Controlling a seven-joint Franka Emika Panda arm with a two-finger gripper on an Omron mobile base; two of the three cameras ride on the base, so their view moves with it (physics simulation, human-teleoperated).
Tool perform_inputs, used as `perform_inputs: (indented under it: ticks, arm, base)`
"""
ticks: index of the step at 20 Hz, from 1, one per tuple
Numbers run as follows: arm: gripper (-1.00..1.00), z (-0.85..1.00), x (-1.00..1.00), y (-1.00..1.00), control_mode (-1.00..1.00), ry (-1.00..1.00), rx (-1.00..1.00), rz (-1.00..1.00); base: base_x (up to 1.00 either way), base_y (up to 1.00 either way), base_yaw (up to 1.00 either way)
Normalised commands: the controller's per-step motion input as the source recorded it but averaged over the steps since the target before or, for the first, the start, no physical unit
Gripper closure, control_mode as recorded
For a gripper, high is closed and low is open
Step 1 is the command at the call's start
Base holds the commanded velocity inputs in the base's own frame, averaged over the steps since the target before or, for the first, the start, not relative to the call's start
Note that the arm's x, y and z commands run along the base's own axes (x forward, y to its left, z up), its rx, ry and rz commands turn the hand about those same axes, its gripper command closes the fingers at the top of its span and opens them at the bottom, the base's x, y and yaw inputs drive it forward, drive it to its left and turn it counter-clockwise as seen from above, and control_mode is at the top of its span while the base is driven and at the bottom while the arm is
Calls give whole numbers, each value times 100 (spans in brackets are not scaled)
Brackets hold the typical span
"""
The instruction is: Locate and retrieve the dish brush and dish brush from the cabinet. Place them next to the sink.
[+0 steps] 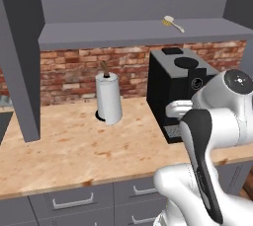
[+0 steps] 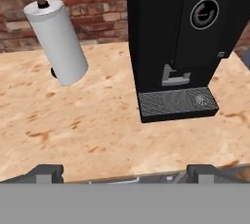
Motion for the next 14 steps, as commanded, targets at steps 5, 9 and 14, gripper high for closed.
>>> perform_inputs:
  ticks: [5,9,14]
  arm:
    - [-100,46,-23,-9,-100,-2,-4,4]
    - [-100,54,-12,-32,-100,-2,-10,8]
    - [-100,68,0,-32,-100,0,-16,8]
  base:
    - [0,0,0]
    - [0,0,0]
    - [0,0,0]
